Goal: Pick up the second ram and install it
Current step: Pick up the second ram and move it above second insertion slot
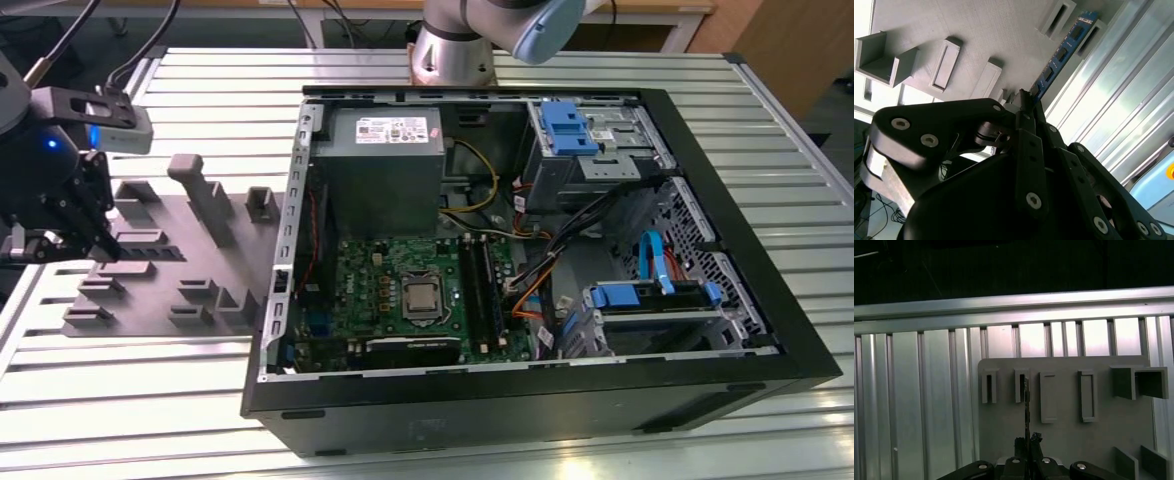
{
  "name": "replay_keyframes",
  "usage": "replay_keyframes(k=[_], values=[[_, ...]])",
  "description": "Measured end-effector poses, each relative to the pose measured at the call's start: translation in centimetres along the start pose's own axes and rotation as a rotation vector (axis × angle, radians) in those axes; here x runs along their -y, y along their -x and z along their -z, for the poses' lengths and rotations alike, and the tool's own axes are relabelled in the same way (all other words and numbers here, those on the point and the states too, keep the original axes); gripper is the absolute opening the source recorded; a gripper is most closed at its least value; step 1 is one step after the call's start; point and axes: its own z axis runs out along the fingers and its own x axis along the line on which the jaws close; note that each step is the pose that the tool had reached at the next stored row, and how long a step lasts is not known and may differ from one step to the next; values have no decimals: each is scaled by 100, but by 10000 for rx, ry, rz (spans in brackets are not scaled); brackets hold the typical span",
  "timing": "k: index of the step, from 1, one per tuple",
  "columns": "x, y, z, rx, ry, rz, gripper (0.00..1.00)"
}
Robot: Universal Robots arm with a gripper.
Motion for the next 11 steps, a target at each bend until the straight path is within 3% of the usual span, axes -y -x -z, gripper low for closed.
replay_keyframes(k=[11], values=[[-1,0,30,0,-1,0,14]])
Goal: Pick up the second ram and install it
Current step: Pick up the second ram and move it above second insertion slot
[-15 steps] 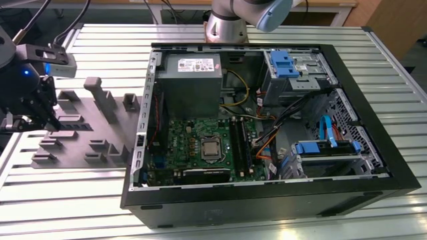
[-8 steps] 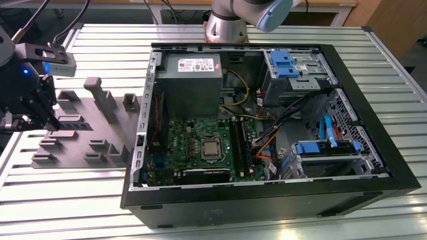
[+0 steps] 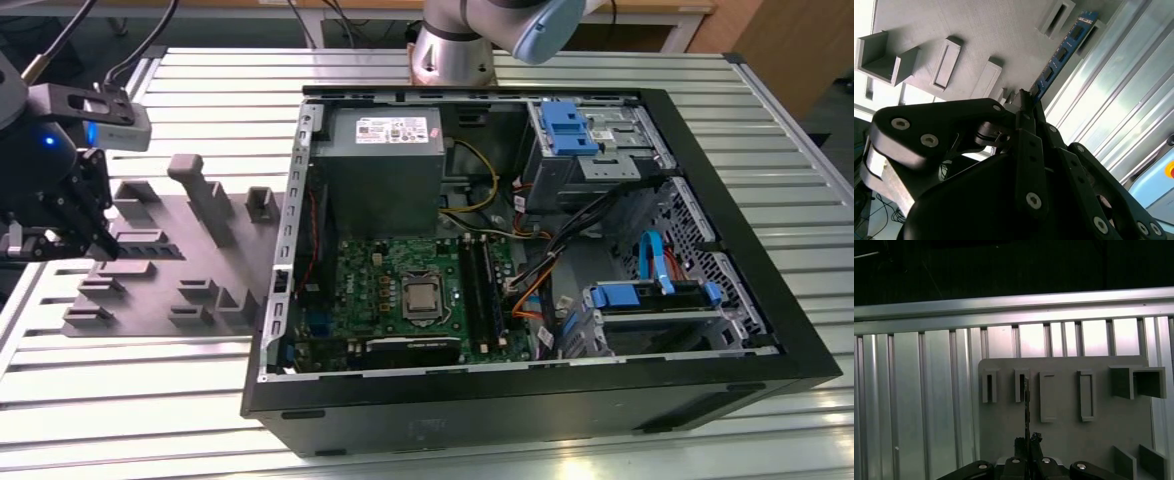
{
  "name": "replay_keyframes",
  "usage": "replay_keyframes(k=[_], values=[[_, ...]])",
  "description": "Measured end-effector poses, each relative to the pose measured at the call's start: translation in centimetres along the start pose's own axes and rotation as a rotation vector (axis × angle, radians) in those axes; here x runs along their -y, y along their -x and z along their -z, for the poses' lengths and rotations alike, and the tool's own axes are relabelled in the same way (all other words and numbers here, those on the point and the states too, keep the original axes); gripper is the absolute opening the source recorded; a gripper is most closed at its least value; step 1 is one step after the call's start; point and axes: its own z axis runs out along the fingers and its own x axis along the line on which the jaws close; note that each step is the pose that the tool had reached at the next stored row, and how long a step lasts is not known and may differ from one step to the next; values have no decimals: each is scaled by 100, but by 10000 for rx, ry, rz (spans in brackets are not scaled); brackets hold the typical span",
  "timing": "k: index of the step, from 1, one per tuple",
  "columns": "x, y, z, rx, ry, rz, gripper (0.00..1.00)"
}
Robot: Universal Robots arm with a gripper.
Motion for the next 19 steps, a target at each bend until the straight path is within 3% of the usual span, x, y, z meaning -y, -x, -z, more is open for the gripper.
replay_keyframes(k=[4,19], values=[[-1,1,47,-1,1,0,14],[-2,1,76,-1,0,0,14]])
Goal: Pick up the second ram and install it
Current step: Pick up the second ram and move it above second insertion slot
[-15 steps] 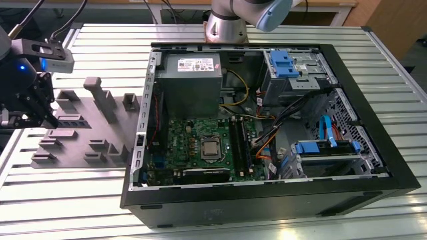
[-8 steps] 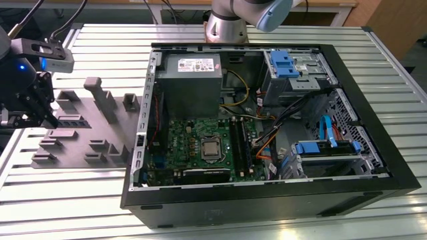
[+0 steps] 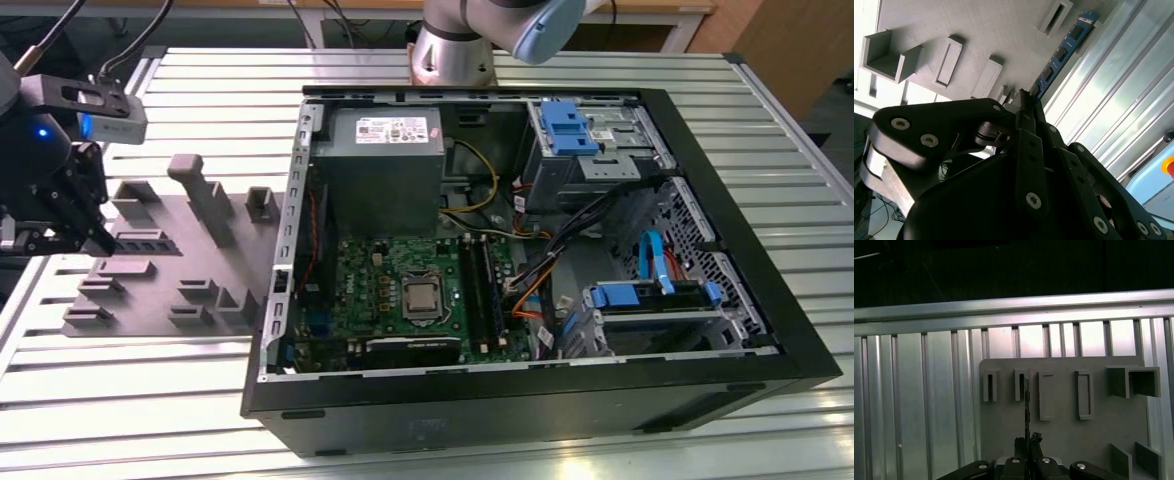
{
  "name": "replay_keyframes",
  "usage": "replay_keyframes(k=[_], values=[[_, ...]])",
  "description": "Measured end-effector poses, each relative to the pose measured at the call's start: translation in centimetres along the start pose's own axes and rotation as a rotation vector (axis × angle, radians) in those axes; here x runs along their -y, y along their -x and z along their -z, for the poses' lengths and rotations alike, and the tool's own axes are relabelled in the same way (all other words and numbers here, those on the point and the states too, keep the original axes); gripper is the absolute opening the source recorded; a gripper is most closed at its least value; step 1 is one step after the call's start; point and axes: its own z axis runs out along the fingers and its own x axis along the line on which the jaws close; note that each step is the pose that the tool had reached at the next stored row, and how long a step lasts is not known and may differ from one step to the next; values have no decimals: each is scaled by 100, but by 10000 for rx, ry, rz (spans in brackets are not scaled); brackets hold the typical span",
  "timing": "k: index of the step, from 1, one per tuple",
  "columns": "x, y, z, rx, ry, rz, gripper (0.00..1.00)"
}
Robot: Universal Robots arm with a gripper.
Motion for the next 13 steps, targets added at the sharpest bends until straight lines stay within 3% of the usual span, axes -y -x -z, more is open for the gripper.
replay_keyframes(k=[13], values=[[-1,0,51,0,1,0,14]])
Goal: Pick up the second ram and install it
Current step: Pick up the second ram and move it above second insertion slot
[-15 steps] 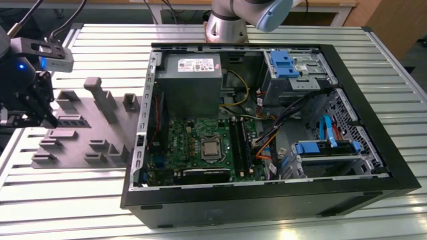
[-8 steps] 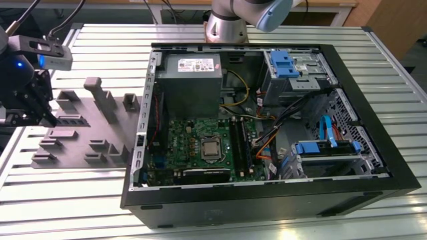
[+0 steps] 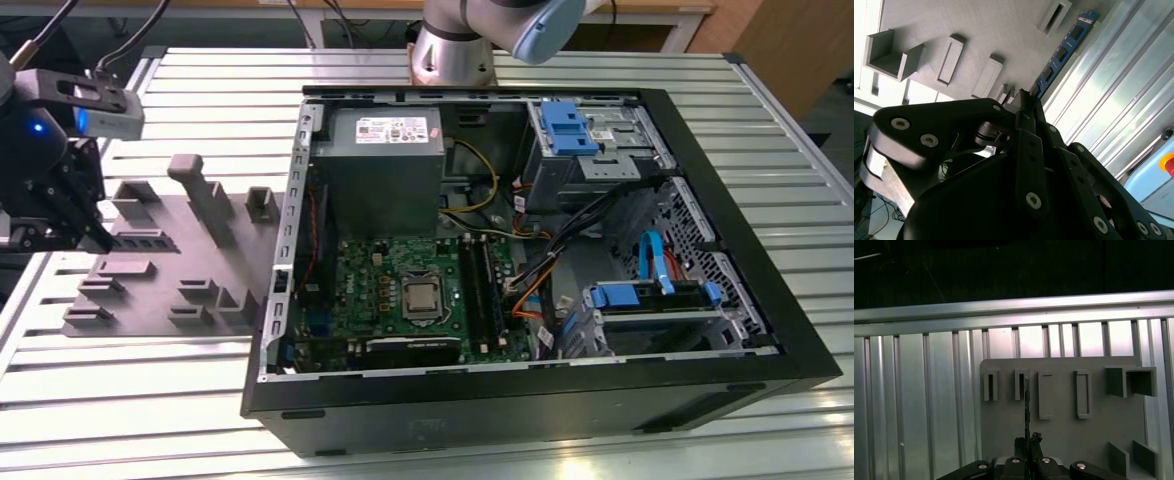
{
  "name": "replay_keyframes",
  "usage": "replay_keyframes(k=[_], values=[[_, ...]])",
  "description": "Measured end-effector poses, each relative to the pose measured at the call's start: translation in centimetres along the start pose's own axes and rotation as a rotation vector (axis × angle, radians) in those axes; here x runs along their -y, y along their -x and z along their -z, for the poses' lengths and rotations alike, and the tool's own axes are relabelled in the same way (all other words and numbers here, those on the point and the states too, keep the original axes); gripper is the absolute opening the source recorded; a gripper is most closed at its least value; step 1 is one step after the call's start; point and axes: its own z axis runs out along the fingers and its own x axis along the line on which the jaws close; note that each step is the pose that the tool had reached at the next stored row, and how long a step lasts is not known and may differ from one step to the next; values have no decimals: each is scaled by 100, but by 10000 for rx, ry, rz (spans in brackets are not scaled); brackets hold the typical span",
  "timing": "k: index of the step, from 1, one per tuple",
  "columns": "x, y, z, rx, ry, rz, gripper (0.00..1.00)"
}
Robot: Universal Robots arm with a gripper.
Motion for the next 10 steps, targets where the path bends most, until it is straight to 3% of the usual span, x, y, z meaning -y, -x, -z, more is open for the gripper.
replay_keyframes(k=[10], values=[[0,0,29,1,-1,0,14]])
